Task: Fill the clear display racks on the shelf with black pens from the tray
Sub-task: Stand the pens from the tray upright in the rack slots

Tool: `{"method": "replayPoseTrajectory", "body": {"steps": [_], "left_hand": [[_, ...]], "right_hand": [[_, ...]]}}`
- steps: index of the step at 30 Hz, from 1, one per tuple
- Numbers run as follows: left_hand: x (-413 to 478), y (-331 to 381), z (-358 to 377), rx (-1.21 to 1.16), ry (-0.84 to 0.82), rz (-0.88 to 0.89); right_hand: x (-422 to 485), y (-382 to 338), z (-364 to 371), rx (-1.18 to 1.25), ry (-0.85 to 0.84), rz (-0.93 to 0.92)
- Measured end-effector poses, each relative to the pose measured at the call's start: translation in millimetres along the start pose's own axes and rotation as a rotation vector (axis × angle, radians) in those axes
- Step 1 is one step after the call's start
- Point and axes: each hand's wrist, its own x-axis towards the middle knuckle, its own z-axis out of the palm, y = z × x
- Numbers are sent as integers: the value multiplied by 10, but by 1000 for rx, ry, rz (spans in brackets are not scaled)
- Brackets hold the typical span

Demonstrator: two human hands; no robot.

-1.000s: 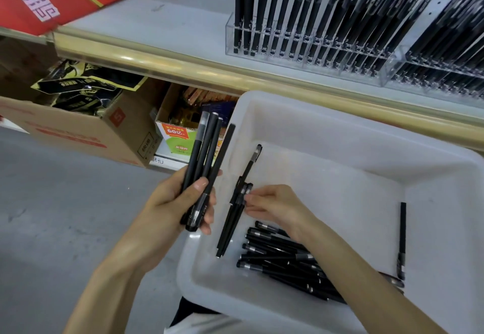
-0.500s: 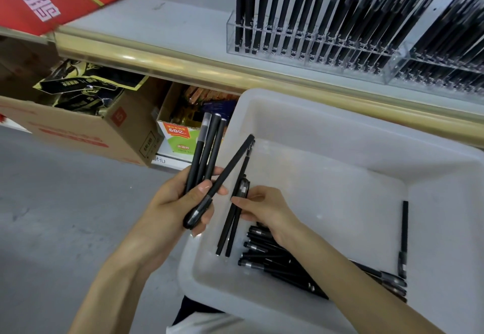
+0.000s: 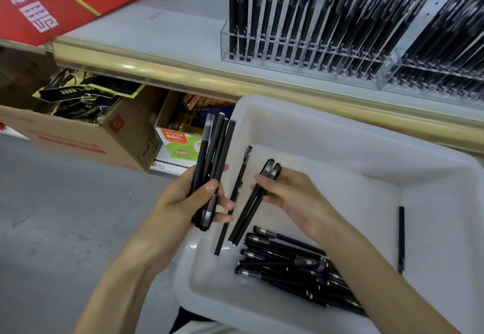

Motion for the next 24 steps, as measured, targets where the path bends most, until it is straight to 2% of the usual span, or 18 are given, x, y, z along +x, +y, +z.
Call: {"method": "replayPoseTrajectory", "body": {"steps": [4, 9, 15, 24], "left_hand": [[60, -6, 128, 47, 42, 15], [101, 22, 291, 127, -18, 8], [109, 72, 435, 38, -82, -45], [150, 96, 384, 154, -139, -40]], "right_hand": [[-223, -413, -106, 2, -127, -76], [-302, -581, -91, -36, -202, -100], [-220, -577, -60, -88, -191, -131], [-148, -618, -20, -124, -157, -156]]}}
